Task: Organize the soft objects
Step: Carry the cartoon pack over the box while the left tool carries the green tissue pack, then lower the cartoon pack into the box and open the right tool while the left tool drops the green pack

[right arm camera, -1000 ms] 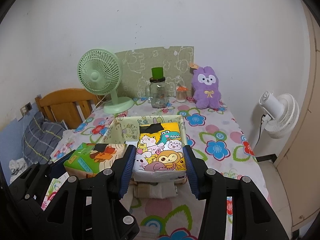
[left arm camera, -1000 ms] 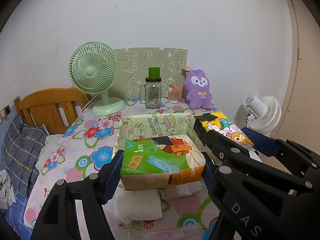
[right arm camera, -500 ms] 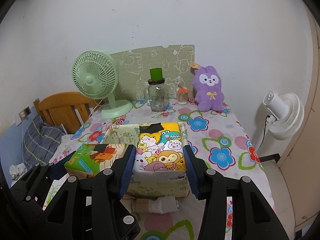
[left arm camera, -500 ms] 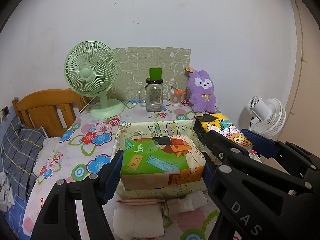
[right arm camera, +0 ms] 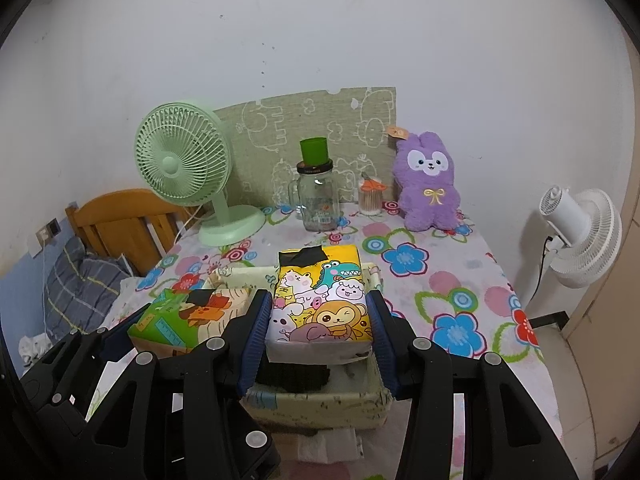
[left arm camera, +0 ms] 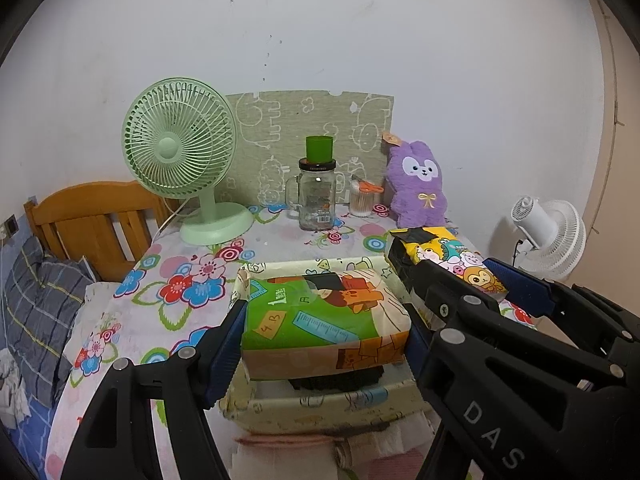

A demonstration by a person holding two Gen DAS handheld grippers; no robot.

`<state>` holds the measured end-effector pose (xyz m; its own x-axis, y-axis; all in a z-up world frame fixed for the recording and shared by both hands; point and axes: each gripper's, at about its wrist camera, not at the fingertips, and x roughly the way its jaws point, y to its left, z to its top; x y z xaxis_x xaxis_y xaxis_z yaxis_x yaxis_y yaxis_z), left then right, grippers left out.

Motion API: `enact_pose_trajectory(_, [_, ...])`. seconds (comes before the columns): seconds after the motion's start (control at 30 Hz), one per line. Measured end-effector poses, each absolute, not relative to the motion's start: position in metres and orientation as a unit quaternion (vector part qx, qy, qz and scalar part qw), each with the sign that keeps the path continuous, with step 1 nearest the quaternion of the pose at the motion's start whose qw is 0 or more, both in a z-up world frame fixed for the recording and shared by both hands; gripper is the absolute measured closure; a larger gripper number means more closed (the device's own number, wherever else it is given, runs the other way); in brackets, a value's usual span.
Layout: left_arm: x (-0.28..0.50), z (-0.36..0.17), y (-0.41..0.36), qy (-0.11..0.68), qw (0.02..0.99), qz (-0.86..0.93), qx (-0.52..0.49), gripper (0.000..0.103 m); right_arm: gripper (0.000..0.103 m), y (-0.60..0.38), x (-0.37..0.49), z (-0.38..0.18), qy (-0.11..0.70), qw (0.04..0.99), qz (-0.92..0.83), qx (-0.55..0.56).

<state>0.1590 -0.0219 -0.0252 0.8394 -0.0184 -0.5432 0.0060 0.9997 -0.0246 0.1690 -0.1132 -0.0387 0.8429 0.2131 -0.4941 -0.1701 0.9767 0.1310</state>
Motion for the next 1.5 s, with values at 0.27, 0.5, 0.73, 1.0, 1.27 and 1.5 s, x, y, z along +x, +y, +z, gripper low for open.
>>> enact_pose_trajectory(0.27, [0.183, -0.032, -0.020, 0.292, 0.956, -0.002, -0.009, 0.028, 0.052, -0.111, 0.195, -0.046, 0.266, 0.956, 0.109, 0.051])
enact_pose_trajectory(0.5, [0.202, -0.042, -0.018, 0.307, 0.952, -0.004, -0.016, 0.026, 0.052, -0.112, 0.214, -0.053, 0.274, 0.953, 0.117, 0.057])
enact_pose_trajectory(0.73, [0.214, -0.054, -0.014, 0.327, 0.945, -0.007, -0.020, 0.020, 0.052, -0.106, 0.227, -0.062, 0.288, 0.949, 0.121, 0.054])
enact_pose_trajectory(1.0, [0.223, -0.065, -0.008, 0.342, 0.939, 0.000, -0.017, 0.013, 0.052, -0.096, 0.240, -0.073, 0.301, 0.945, 0.124, 0.036])
enact_pose_trajectory(1.27, [0.225, -0.071, -0.003, 0.353, 0.935, 0.001, -0.012, 0.012, 0.048, -0.089, 0.248, -0.082, 0.312, 0.941, 0.132, 0.026])
enact_pose_trajectory(1.5, [0.220, -0.069, -0.003, 0.345, 0.938, -0.009, -0.014, 0.009, 0.022, -0.088, 0.246, -0.081, 0.309, 0.940, 0.140, 0.026])
